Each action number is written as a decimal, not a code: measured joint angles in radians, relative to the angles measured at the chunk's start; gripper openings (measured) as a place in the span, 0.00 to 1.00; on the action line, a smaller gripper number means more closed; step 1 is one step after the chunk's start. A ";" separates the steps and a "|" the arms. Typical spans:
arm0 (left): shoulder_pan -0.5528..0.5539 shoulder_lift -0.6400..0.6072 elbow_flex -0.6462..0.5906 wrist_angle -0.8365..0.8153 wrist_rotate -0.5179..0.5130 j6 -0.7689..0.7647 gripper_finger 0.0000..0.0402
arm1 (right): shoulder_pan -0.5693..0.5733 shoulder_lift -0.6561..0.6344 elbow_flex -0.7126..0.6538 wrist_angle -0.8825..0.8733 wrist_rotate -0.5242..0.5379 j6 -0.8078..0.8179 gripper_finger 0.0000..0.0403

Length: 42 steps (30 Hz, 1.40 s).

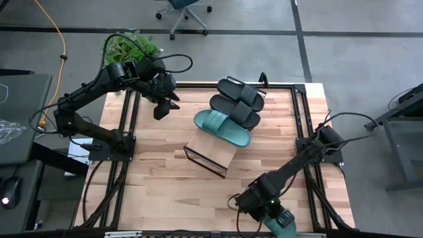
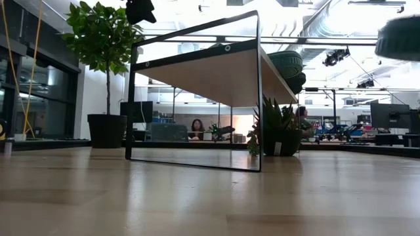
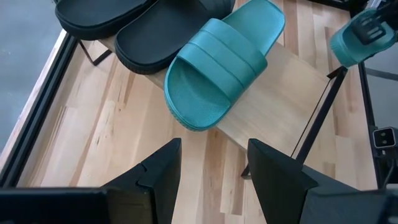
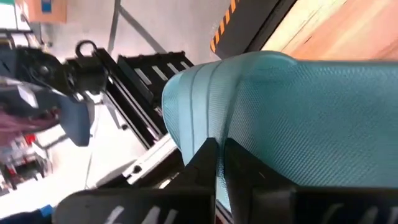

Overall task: Pick and place slides into the shelf
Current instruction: Put the green slipper on the shelf

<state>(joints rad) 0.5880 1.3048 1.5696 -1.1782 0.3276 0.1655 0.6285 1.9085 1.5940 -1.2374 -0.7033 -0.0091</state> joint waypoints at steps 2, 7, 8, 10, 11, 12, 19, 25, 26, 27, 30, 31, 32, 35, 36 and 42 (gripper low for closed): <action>0.000 0.000 0.000 0.000 -0.001 0.011 0.43 | 0.000 -0.005 0.016 -0.002 0.001 0.044 0.00; 0.000 0.000 0.000 0.000 -0.001 0.017 0.43 | 0.000 -0.032 0.051 0.006 0.007 0.181 0.00; 0.000 0.000 0.000 0.000 -0.001 0.020 0.43 | 0.000 -0.038 0.059 0.012 0.010 0.213 0.00; 0.000 0.000 0.000 0.000 -0.001 0.035 0.43 | -0.001 -0.054 0.078 0.033 0.021 0.280 0.00; 0.000 0.000 0.000 0.000 -0.001 0.045 0.43 | -0.004 -0.063 0.090 0.041 0.033 0.313 0.00; 0.000 0.000 0.000 0.000 -0.001 0.052 0.43 | -0.006 -0.074 0.104 0.049 0.050 0.344 0.00; 0.000 0.000 0.000 0.002 -0.001 0.089 0.43 | -0.060 -0.169 0.196 0.063 0.275 0.544 0.00; 0.000 0.000 0.000 0.002 -0.001 0.096 0.43 | -0.117 -0.250 0.206 0.144 0.432 0.686 0.00; 0.000 0.000 0.000 0.002 -0.001 0.096 0.43 | -0.125 -0.258 0.206 0.157 0.446 0.701 0.00; 0.000 0.000 0.000 0.002 -0.001 0.096 0.43 | -0.133 -0.265 0.206 0.169 0.463 0.714 0.00; 0.000 0.000 0.000 0.002 -0.001 0.096 0.43 | -0.158 -0.279 0.206 0.207 0.512 0.755 0.00; 0.000 0.000 0.000 0.002 -0.001 0.097 0.43 | -0.167 -0.281 0.206 0.221 0.530 0.767 0.00; 0.000 0.000 0.000 0.002 -0.001 0.100 0.43 | -0.177 -0.281 0.206 0.239 0.547 0.783 0.00; 0.000 0.000 0.000 0.002 -0.021 0.104 0.43 | -0.205 -0.281 0.206 0.276 0.603 0.842 0.00; 0.000 0.000 0.000 0.002 -0.035 0.110 0.43 | -0.213 -0.281 0.206 0.280 0.631 0.863 0.00; 0.000 0.000 0.000 0.001 -0.070 0.151 0.43 | -0.247 -0.281 0.206 0.281 0.813 0.955 0.00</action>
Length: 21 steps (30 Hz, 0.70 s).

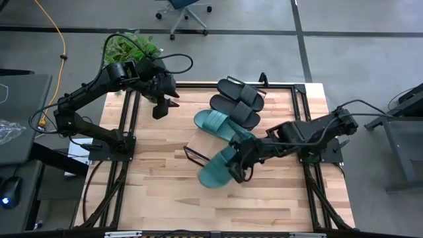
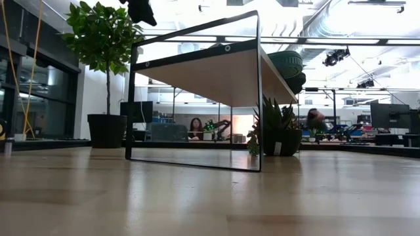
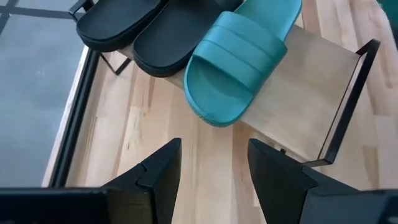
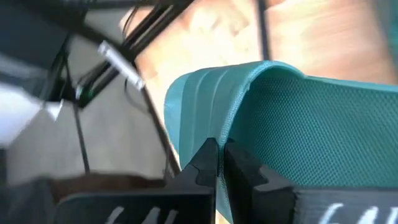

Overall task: Pick and place slides into the shelf
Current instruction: Put the green slipper on the shelf

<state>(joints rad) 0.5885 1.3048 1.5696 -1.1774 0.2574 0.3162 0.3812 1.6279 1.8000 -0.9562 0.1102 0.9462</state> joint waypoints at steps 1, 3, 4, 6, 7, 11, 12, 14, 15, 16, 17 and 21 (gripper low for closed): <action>0.000 0.000 0.000 0.000 -0.003 0.005 0.43 | -0.004 0.000 0.000 0.000 0.021 0.021 0.00; 0.000 0.000 0.000 0.000 -0.004 0.017 0.43 | -0.010 0.000 0.000 0.000 0.072 0.076 0.00; 0.000 0.000 0.000 0.000 -0.004 0.018 0.43 | -0.011 0.000 0.000 0.000 0.103 0.110 0.00; 0.000 0.000 0.000 0.000 -0.004 0.020 0.43 | -0.011 0.000 0.000 0.004 0.166 0.171 0.00; 0.000 0.000 0.000 0.000 -0.004 0.020 0.43 | -0.011 0.000 0.000 0.010 0.192 0.193 0.00; 0.000 0.000 0.000 0.000 -0.004 0.021 0.43 | -0.007 0.000 0.000 0.059 0.280 0.275 0.00; 0.000 0.000 0.000 0.000 -0.004 0.025 0.43 | -0.004 0.000 0.000 0.079 0.311 0.296 0.00; 0.000 0.000 0.000 0.000 -0.004 0.036 0.43 | 0.006 0.000 0.000 0.121 0.392 0.343 0.00; 0.000 0.000 0.000 0.000 -0.004 0.041 0.43 | 0.013 0.000 0.000 0.139 0.431 0.363 0.00; 0.000 0.000 0.000 0.000 -0.004 0.044 0.43 | 0.020 0.000 0.000 0.152 0.472 0.384 0.00; 0.000 0.000 0.000 0.000 -0.004 0.046 0.43 | 0.029 0.000 0.000 0.155 0.511 0.413 0.00; 0.000 0.000 0.000 0.004 -0.004 0.063 0.43 | 0.071 0.000 0.000 0.118 0.656 0.534 0.00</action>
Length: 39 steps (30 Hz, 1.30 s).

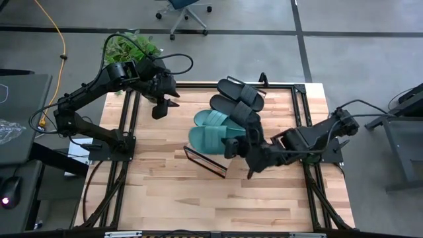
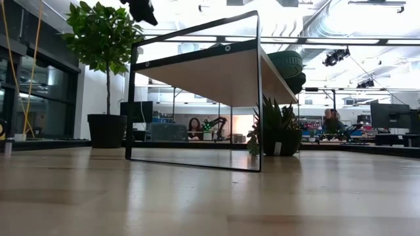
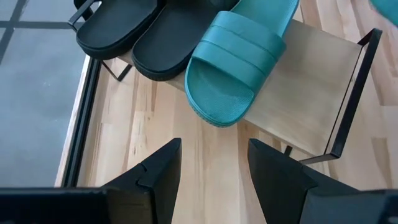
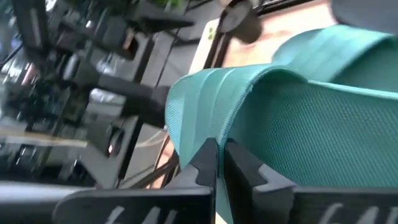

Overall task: Pick and place slides into the shelf
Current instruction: Put the green slipper on the shelf

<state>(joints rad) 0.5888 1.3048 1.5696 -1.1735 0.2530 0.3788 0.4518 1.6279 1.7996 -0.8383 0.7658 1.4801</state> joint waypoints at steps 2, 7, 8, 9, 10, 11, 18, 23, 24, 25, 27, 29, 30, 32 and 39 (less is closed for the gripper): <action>0.000 0.000 0.000 0.006 -0.001 0.016 0.43 | 0.025 0.000 0.000 -0.052 0.055 0.076 0.00; 0.000 0.000 0.000 0.025 -0.001 0.021 0.43 | 0.080 0.000 0.000 -0.151 0.176 0.226 0.00; 0.000 0.000 0.000 0.027 -0.002 0.021 0.43 | 0.088 0.000 0.000 -0.153 0.195 0.238 0.00; 0.000 0.000 0.000 0.028 -0.001 0.021 0.43 | 0.094 0.001 0.000 -0.151 0.215 0.248 0.00; 0.000 0.000 0.000 0.028 -0.001 0.021 0.43 | 0.099 0.003 0.000 -0.148 0.234 0.253 0.00; 0.000 0.000 0.000 0.028 -0.002 0.021 0.43 | 0.103 0.007 0.000 -0.146 0.253 0.268 0.00; 0.000 0.000 0.000 0.028 -0.001 0.021 0.43 | 0.119 0.052 -0.036 -0.141 0.343 0.416 0.00; 0.000 0.000 0.000 0.027 -0.001 0.021 0.43 | 0.124 0.071 -0.087 -0.102 0.361 0.491 0.00; 0.000 0.000 0.000 0.027 0.000 0.021 0.43 | 0.125 0.070 -0.100 -0.087 0.373 0.502 0.00; 0.000 0.000 0.000 0.027 -0.001 0.021 0.43 | 0.125 0.070 -0.115 -0.073 0.389 0.513 0.00; 0.000 0.000 0.000 0.027 0.000 0.021 0.43 | 0.125 0.070 -0.144 -0.055 0.408 0.539 0.00; 0.000 0.000 0.000 0.027 0.000 0.021 0.43 | 0.125 0.070 -0.170 -0.034 0.410 0.561 0.00; 0.000 0.000 0.000 0.027 0.000 0.021 0.43 | 0.125 0.070 -0.183 -0.018 0.409 0.562 0.00; 0.000 0.000 0.000 0.027 0.000 0.021 0.43 | 0.118 0.070 -0.211 0.026 0.408 0.557 0.00; 0.000 0.000 0.000 0.027 0.000 0.021 0.43 | 0.084 0.070 -0.303 0.282 0.365 0.435 0.00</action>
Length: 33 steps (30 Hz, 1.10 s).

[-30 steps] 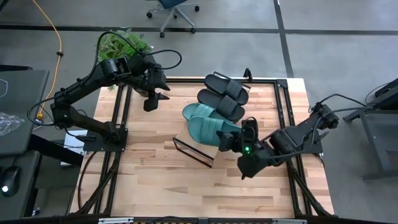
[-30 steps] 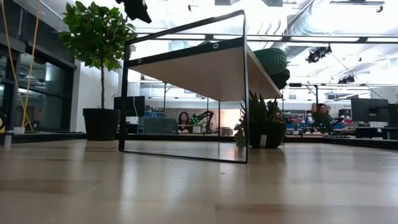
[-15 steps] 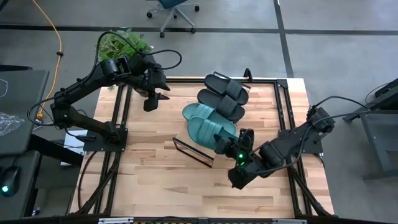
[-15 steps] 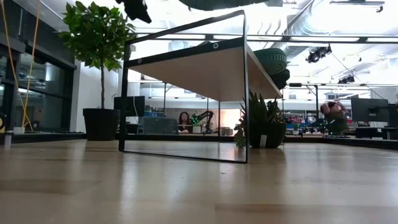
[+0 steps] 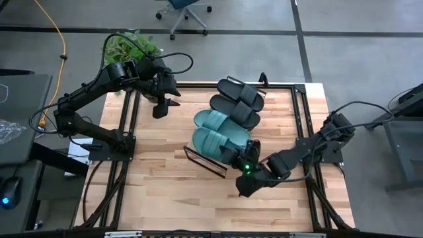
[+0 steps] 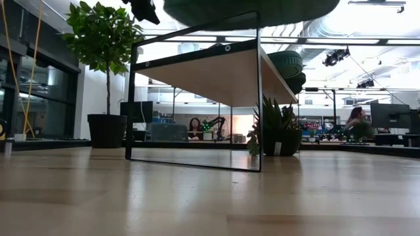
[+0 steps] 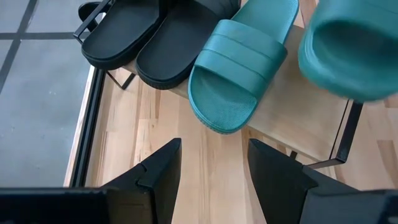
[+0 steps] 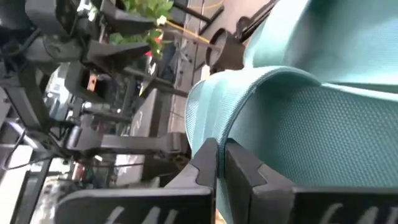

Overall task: Pick and place slides into the shelf
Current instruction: Put the green slipper on the shelf

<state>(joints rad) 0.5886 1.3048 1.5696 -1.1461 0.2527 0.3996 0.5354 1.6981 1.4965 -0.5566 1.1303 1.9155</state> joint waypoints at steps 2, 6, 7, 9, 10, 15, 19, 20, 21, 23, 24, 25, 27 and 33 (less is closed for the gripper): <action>0.000 0.000 0.000 0.000 0.000 0.000 0.43 | -0.015 0.000 -0.008 0.061 -0.025 -0.061 0.00; 0.000 0.000 0.000 0.000 0.000 0.000 0.43 | -0.049 -0.001 -0.008 0.116 -0.064 -0.159 0.00; 0.000 0.000 0.000 0.000 0.000 0.000 0.43 | -0.056 -0.001 -0.008 0.127 -0.066 -0.166 0.00; 0.000 0.000 0.000 0.000 0.000 0.000 0.43 | -0.068 -0.001 -0.008 0.153 -0.073 -0.165 0.00; 0.000 0.000 0.000 0.000 0.000 0.000 0.43 | -0.072 -0.001 -0.008 0.158 -0.083 -0.168 0.00; 0.000 0.000 0.000 -0.004 0.000 0.013 0.43 | -0.082 -0.001 -0.008 0.159 -0.096 -0.169 0.00; 0.000 0.000 0.000 -0.008 0.000 0.015 0.43 | -0.089 -0.001 -0.008 0.159 -0.111 -0.162 0.00; 0.000 0.000 0.000 -0.008 0.000 0.015 0.43 | -0.091 -0.001 -0.008 0.159 -0.114 -0.161 0.00; 0.000 0.000 0.000 -0.008 0.000 0.015 0.43 | -0.093 -0.001 -0.008 0.161 -0.118 -0.162 0.00; 0.000 0.000 0.000 -0.008 0.000 0.015 0.43 | -0.098 -0.001 -0.008 0.167 -0.120 -0.162 0.00; 0.000 0.000 0.000 -0.008 0.000 0.015 0.43 | -0.099 -0.001 -0.008 0.172 -0.120 -0.162 0.00; 0.000 0.000 0.000 -0.008 0.000 0.015 0.43 | -0.102 -0.001 -0.008 0.174 -0.120 -0.162 0.00; 0.000 0.000 0.000 -0.008 0.000 0.016 0.43 | -0.107 -0.001 -0.008 0.175 -0.122 -0.162 0.00; 0.000 0.000 0.000 -0.008 -0.001 0.023 0.43 | -0.117 0.013 -0.007 0.213 -0.144 -0.159 0.00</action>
<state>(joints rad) 0.5884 1.3048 1.5696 -1.1538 0.2520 0.4225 0.4183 1.7113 1.4891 -0.3441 0.9865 1.7565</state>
